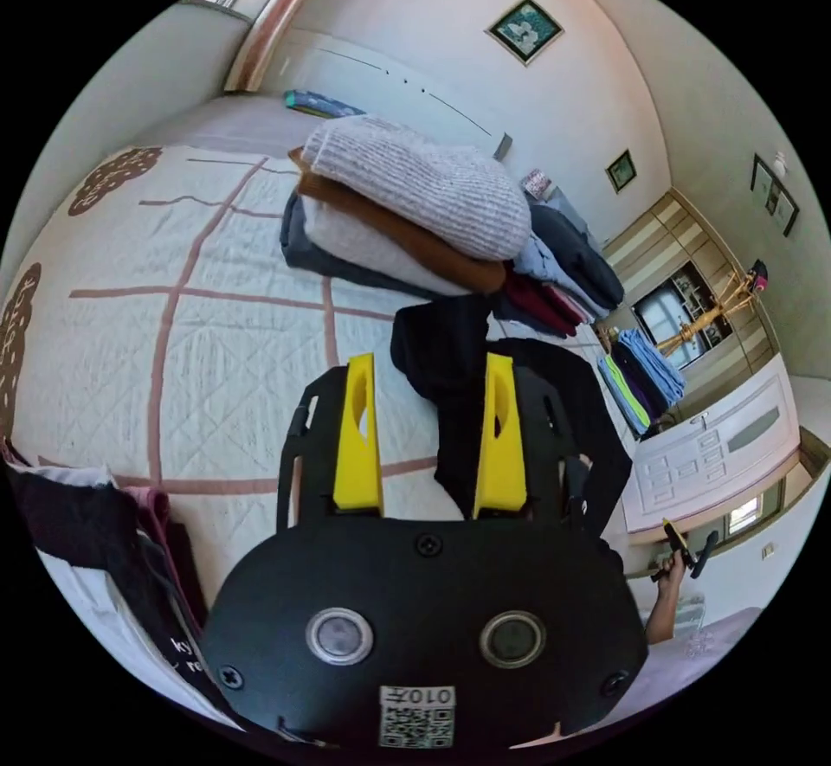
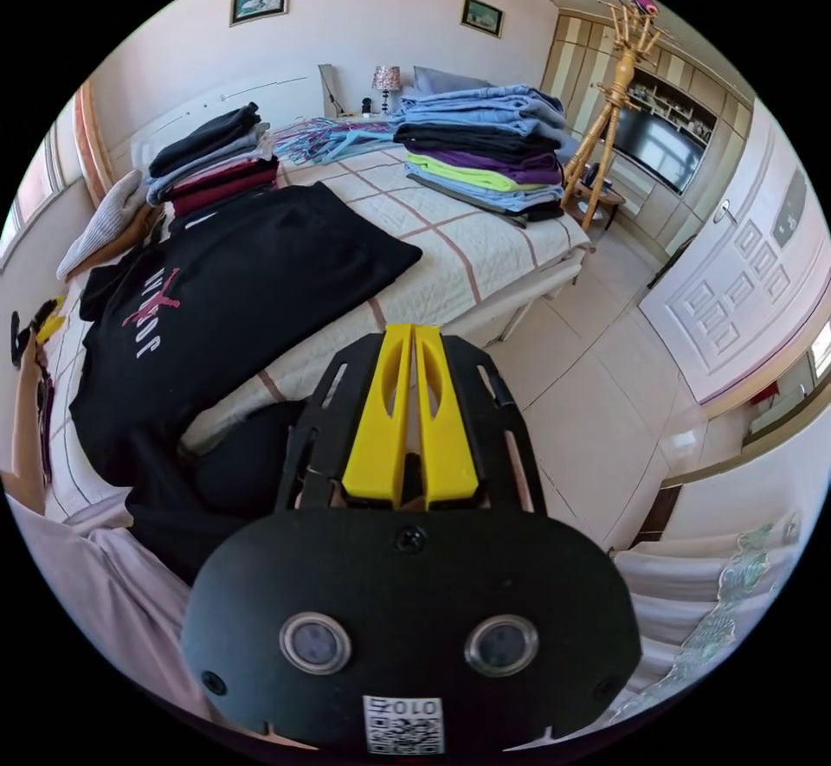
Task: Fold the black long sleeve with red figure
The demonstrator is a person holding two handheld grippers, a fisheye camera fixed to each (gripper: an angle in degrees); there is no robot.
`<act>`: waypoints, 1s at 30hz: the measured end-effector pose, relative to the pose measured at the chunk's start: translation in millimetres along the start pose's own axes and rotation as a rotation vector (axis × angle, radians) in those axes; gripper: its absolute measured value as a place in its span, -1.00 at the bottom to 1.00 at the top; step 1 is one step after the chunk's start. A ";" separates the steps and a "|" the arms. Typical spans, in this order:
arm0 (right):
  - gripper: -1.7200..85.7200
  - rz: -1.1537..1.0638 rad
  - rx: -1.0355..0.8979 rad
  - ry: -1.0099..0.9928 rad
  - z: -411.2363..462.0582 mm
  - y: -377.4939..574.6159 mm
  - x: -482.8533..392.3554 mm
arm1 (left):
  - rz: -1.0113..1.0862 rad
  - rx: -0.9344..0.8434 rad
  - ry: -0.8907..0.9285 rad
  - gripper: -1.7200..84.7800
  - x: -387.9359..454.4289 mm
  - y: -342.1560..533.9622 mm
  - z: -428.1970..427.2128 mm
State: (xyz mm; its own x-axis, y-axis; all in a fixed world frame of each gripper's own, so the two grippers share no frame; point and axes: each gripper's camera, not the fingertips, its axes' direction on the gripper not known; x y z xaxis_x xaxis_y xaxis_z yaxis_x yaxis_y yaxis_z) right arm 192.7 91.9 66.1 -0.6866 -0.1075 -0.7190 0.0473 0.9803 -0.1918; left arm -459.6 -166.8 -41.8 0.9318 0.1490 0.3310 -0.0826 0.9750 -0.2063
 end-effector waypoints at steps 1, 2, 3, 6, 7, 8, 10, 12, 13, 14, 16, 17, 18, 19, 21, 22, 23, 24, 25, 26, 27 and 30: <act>-0.90 -0.024 0.011 0.005 0.5 -2.4 -7.8 | -0.025 -0.028 -0.017 -0.66 -4.8 -14.9 10.1; -0.90 -0.042 0.022 0.013 1.4 -5.4 -15.7 | -0.038 -0.049 -0.028 -0.66 -7.5 -21.7 17.6; -0.90 -0.049 0.027 0.016 1.8 -6.9 -19.6 | -0.060 -0.091 -0.041 -0.66 -12.3 -33.0 34.8; -0.90 -0.103 0.045 0.029 1.7 -13.1 -38.7 | -0.076 -0.201 -0.002 -0.69 -9.9 -49.6 81.1; -0.90 -0.131 0.051 0.049 1.5 -13.6 -45.4 | -0.064 -0.255 0.012 -0.70 -1.6 -52.1 99.2; -0.90 -0.162 0.045 0.076 2.4 -13.1 -51.0 | -0.057 -0.285 0.003 -0.72 3.2 -52.2 107.9; -0.90 -0.183 0.043 0.126 3.1 -10.5 -54.7 | -0.033 -0.351 -0.110 -0.79 24.6 -46.4 125.3; -0.90 -0.180 0.059 0.152 2.0 -6.7 -52.0 | -0.012 -0.302 -0.160 -0.87 45.2 -41.0 112.9; -0.90 -0.176 0.065 0.149 1.5 -4.4 -47.3 | 0.019 -0.211 -0.132 -0.90 63.9 -37.8 96.1; -0.90 -0.166 0.063 0.133 2.3 -2.8 -40.7 | 0.048 -0.155 -0.127 -0.91 76.6 -35.7 85.2; -0.90 -0.142 0.043 0.098 5.8 -2.4 -29.6 | 0.223 0.033 -0.129 -0.94 151.3 -22.7 40.3; -0.90 -0.131 0.027 0.074 9.5 -3.5 -22.9 | 0.300 0.076 -0.117 -0.94 177.3 -16.8 28.9; -0.90 -0.126 0.018 0.063 11.5 -4.7 -19.9 | 0.504 0.161 -0.094 -0.94 238.2 2.3 6.5; -0.90 -0.120 0.001 0.045 15.7 -8.0 -14.9 | 0.755 0.213 -0.061 -0.94 304.5 32.9 -10.2; -0.90 -0.116 -0.015 0.012 20.4 -15.2 -9.4 | 1.131 0.226 0.022 -0.93 392.3 99.5 -18.7; -0.89 -0.114 -0.023 -0.025 23.3 -20.8 -6.4 | 1.291 0.172 0.061 -0.91 432.2 144.3 -11.1; -0.89 -0.115 -0.043 -0.077 28.0 -27.1 -3.5 | 1.325 0.116 0.062 -0.90 446.9 162.7 -3.3; -0.88 -0.117 -0.059 -0.106 31.0 -30.3 -2.0 | 1.368 -0.014 0.041 -0.88 466.8 196.8 16.5; -0.88 -0.123 -0.091 -0.173 37.1 -35.9 1.2 | 1.399 -0.097 -0.007 -0.85 474.2 231.4 35.6; -0.86 -0.125 -0.112 -0.245 42.5 -39.5 6.0 | 1.406 -0.119 -0.035 -0.84 473.9 247.4 42.9; -0.84 -0.122 -0.120 -0.278 45.1 -40.5 9.2 | 1.402 -0.149 -0.078 -0.82 468.1 275.5 53.9; -0.75 -0.073 -0.147 -0.425 59.2 -39.2 33.3 | 1.287 -0.221 -0.150 -0.79 433.8 311.5 70.4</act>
State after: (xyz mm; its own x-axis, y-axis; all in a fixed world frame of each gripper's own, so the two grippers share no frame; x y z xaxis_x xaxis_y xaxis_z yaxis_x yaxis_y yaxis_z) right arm 210.9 40.0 10.0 -0.3238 -0.2062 -0.9234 -0.1147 0.9773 -0.1780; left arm -106.0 213.2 102.4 0.1812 0.9763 -0.1187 -0.8036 0.0774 -0.5901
